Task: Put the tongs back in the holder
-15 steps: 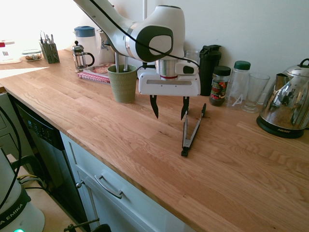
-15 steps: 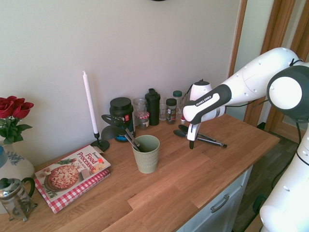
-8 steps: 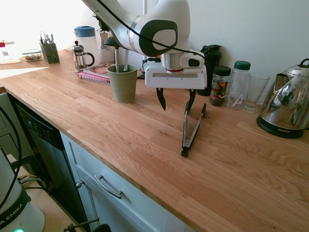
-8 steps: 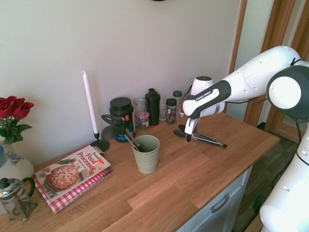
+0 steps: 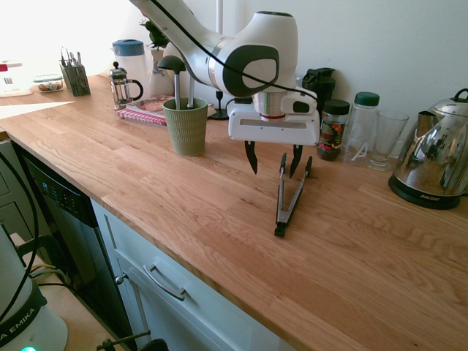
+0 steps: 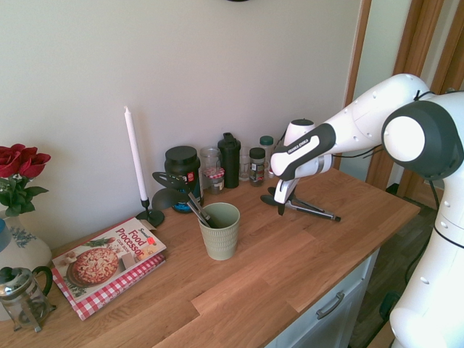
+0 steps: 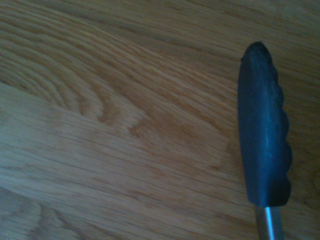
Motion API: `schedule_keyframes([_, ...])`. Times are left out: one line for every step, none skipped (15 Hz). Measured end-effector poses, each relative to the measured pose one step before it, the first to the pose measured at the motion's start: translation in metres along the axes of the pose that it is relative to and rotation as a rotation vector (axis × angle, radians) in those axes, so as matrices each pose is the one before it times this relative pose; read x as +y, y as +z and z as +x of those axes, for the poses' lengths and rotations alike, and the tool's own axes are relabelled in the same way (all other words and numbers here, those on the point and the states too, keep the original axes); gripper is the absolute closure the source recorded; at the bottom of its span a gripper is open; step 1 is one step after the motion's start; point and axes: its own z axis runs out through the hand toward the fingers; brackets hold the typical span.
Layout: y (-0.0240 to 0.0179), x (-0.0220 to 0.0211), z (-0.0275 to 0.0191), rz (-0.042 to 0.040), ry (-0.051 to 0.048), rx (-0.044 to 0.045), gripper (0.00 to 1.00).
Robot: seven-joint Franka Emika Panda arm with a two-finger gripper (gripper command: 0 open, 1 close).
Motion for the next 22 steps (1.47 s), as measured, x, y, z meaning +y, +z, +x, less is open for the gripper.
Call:
schedule_keyframes([0.00133, 0.00002, 0.00031, -0.00019, 0.0026, -0.00341, 1.0])
schedule_keyframes([0.00112, 0.00006, -0.00007, -0.00076, 0.00307, -0.00303, 1.0])
schedule_keyframes([0.00056, 0.00052, -0.00017, -0.00068, 0.00232, -0.00284, 1.0])
schedule_keyframes([0.00083, 0.00108, 0.00003, -0.00094, 0.00202, -0.0017, 1.0])
schedule_keyframes([0.00056, 0.00131, 0.00001, -0.00098, 0.0022, -0.0018, 1.0])
schedule_keyframes([0.00034, 0.00187, 0.00014, -0.00121, 0.00309, -0.00115, 1.0])
schedule_keyframes([0.00038, 0.00188, 0.00021, -0.0009, 0.00324, -0.00058, 1.0])
schedule_keyframes([0.00034, 0.00122, 0.00013, -0.00057, 0.00218, -0.00056, 1.0])
schedule_keyframes([0.00101, 0.00103, 0.00003, -0.00091, 0.00178, -0.00174, 1.0])
schedule_keyframes([0.00127, 0.00105, -0.00001, -0.00128, 0.00148, -0.00219, 1.0])
schedule_keyframes([0.00119, 0.00094, -0.00001, -0.00105, 0.00148, -0.00205, 1.0])
schedule_keyframes([0.00083, 0.00097, 0.00004, -0.00107, 0.00129, -0.00138, 1.0])
schedule_keyframes([0.00074, 0.00053, -0.00008, -0.00076, 0.00056, -0.0013, 1.0])
schedule_keyframes([0.0005, 0.00006, -0.00022, -0.00034, -0.00009, -0.00103, 1.0])
schedule_keyframes([0.00064, 0.00009, -0.00044, -0.00034, -0.00003, -0.00149, 1.0])
schedule_keyframes([0.00085, 0.00005, -0.00067, -0.00032, -0.00013, -0.00184, 1.0])
schedule_keyframes([0.00062, -0.00007, -0.00048, -0.00016, -0.00023, -0.00102, 1.0])
schedule_keyframes([0.00026, -0.00023, -0.00022, -0.00002, -0.00042, -0.00058, 1.0])
schedule_keyframes([-0.00005, -0.00009, 0.0, 0.00004, 0.00051, 0.00009, 1.0])
schedule_keyframes([0.0, -0.00019, -0.00002, 0.0, 0.00126, -0.00001, 1.0])
schedule_keyframes([-0.00016, -0.00004, 0.00012, 0.00007, 0.00158, 0.00039, 1.0])
schedule_keyframes([-0.00082, -0.00018, 0.00036, 0.00041, 0.00303, 0.00131, 1.0])
